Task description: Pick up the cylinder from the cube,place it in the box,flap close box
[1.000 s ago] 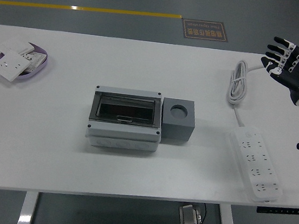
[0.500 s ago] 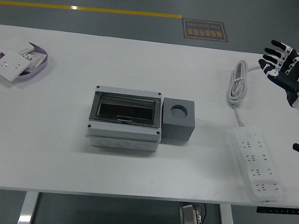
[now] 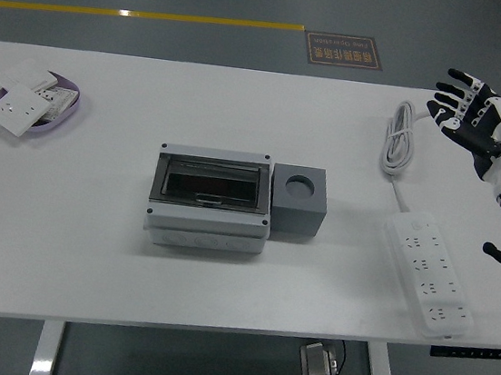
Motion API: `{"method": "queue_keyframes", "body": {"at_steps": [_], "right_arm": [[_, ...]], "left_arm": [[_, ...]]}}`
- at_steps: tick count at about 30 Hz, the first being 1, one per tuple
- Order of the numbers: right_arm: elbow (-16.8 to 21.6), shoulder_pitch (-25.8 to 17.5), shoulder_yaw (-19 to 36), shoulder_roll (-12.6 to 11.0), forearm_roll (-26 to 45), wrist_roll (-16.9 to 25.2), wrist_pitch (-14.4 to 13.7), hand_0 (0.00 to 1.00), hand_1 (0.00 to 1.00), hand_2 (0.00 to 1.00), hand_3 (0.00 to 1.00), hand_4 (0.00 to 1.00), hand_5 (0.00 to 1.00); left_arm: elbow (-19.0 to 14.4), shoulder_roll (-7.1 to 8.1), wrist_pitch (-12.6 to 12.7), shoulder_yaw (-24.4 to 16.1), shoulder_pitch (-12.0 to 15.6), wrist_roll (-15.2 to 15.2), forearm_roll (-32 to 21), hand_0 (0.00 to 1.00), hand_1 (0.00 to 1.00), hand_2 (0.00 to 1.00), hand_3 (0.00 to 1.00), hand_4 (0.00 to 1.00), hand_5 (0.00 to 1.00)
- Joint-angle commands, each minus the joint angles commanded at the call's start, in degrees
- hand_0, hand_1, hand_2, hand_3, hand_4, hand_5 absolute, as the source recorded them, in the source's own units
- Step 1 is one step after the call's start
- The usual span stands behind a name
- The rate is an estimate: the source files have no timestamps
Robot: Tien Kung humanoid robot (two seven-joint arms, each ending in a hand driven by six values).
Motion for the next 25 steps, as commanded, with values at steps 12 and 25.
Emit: {"method": "queue_keyframes", "body": {"at_steps": [12, 25], "right_arm": [[0.3, 1.5, -2.3, 0.5, 0.9, 2.2, -0.9, 0.809, 0.723, 0.699, 0.712, 0.641, 0.087], [-0.2, 1.7, -3.5, 0.0, 1.6, 2.1, -0.8, 0.803, 0.719, 0.696, 0.705, 0.649, 0.107]], "left_arm": [[0.1, -0.07, -0.1, -0.1, 0.0, 0.1, 0.1, 0.565, 0.599, 0.553, 0.589, 0.678, 0.203], [0.5, -0.5, -0.1, -5.0, -0.4, 2.4, 5.4, 0.566, 0.599, 0.553, 0.588, 0.677, 0.204]]}}
